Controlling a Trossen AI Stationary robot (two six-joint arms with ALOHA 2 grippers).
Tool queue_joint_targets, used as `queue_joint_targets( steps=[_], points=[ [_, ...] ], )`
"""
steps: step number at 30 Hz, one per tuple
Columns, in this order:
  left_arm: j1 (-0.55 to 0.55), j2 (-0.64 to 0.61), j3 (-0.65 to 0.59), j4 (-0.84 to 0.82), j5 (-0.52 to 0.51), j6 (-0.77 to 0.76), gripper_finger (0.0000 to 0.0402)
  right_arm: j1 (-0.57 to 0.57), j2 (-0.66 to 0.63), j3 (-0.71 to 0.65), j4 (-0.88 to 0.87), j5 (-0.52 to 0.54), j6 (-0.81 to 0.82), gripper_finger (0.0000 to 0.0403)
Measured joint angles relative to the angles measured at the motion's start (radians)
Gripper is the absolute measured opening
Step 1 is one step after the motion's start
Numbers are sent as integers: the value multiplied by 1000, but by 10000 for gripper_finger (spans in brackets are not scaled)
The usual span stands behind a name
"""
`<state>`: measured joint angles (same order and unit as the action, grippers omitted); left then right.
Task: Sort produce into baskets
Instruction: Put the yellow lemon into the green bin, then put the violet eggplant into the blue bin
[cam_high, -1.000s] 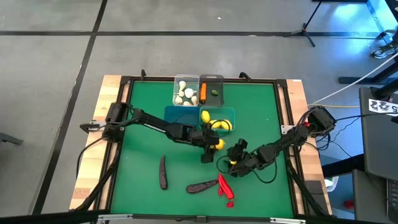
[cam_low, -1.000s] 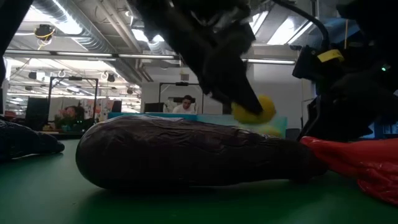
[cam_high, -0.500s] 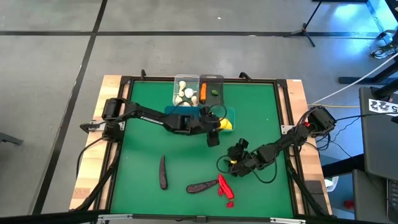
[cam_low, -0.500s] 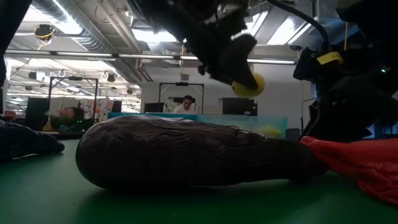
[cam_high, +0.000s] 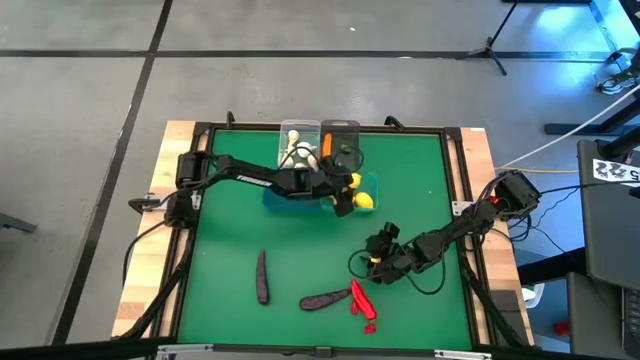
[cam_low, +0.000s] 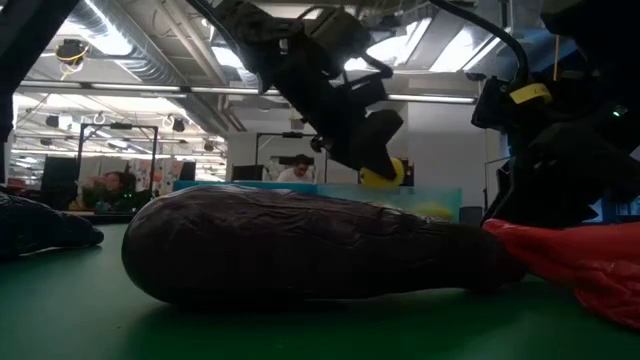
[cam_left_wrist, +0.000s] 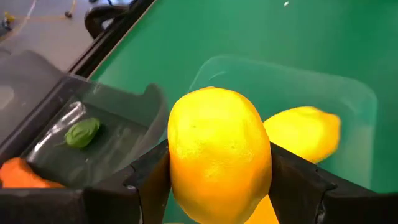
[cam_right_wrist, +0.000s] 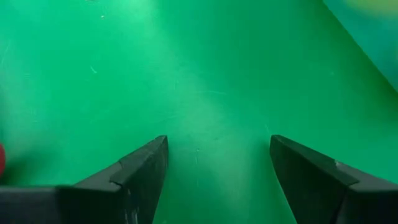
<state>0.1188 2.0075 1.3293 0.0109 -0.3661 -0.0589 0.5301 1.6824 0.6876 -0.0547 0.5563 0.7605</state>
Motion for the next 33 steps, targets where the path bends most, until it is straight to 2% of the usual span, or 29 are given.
queue_joint_targets(
  steps=[7,18,25,29,33],
  points=[
    [15,4,0,-1,29,-27,224,0,0,0,0,0,1,280],
    [13,4,0,0,30,-6,276,0,0,0,1,0,1,280],
    [-9,-1,0,-8,59,13,284,0,0,0,1,0,1,280],
    [-59,-41,0,-82,74,31,281,0,0,0,1,0,1,280],
    [-132,-112,0,-259,71,32,279,0,0,0,2,0,1,280]
  ],
)
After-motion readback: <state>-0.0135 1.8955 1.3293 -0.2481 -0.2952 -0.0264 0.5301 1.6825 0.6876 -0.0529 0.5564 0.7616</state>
